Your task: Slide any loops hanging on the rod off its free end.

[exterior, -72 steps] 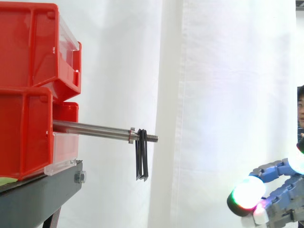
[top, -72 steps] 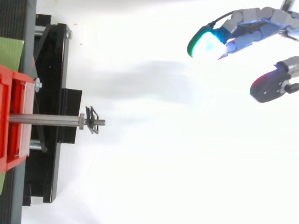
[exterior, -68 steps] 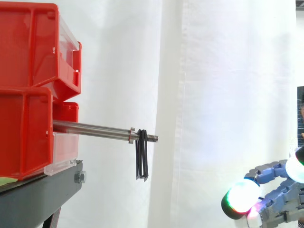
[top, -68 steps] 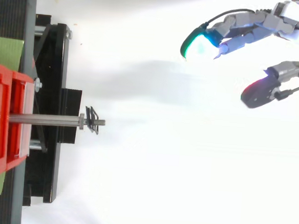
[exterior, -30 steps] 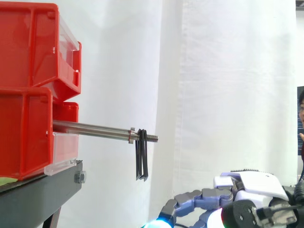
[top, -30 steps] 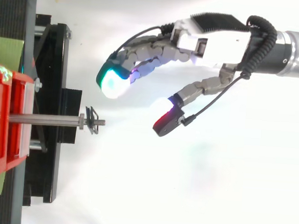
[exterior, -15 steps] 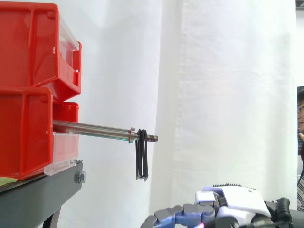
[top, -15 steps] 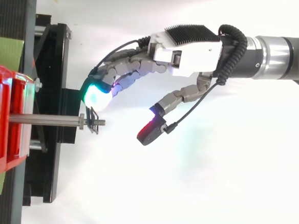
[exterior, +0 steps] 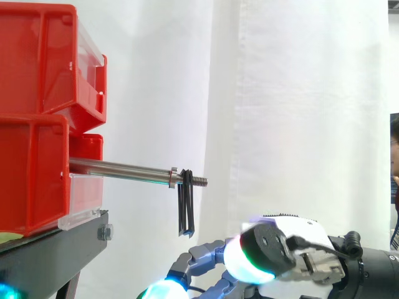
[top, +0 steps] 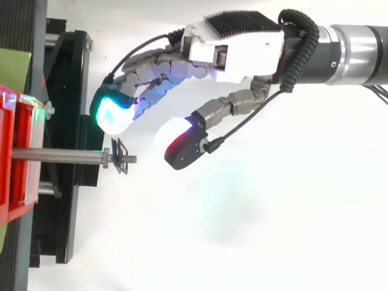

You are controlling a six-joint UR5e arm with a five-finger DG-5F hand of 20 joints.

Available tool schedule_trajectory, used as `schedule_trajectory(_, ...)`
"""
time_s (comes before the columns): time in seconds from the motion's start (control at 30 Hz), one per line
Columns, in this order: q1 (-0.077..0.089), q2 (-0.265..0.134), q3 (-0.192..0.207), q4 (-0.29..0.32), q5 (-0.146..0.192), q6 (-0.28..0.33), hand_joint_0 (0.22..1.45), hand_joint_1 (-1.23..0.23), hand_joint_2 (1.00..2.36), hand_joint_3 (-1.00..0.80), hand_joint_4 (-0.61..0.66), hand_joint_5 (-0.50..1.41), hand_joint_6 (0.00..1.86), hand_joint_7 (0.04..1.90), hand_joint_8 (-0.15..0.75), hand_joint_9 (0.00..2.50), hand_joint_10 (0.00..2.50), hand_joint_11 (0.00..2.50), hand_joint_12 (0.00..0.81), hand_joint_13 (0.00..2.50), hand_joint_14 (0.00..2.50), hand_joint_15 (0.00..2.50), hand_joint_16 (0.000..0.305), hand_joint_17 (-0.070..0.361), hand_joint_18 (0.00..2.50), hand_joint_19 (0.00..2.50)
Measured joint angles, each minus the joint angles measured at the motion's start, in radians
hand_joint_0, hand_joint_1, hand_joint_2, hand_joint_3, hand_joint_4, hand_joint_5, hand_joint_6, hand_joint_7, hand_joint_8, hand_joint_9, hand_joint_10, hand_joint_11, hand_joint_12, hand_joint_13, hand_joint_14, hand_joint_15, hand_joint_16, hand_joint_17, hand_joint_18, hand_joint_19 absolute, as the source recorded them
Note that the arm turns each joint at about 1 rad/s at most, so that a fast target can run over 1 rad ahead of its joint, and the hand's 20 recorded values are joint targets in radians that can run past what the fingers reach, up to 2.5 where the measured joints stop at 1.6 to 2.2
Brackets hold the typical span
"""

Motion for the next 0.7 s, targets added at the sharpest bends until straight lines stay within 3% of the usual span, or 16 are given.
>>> schedule_trajectory(0.23, 0.001, 0.0, 0.014, -0.009, -0.008, 0.0, 0.57, -0.66, 1.0, -0.48, 0.29, -0.12, 0.5, 0.98, 0.281, 0.77, 0.0, 0.06, 0.277, 0.61, 0.0, 0.07, 0.029, 0.065, 0.43, 0.13)
schedule_trajectory(0.7, 0.007, 0.001, 0.041, -0.012, -0.053, -0.001, 0.59, -0.83, 1.0, -0.5, 0.28, -0.14, 0.5, 1.07, 0.285, 0.77, 0.0, 0.14, 0.285, 0.65, 0.0, 0.09, 0.028, 0.063, 0.46, 0.12)
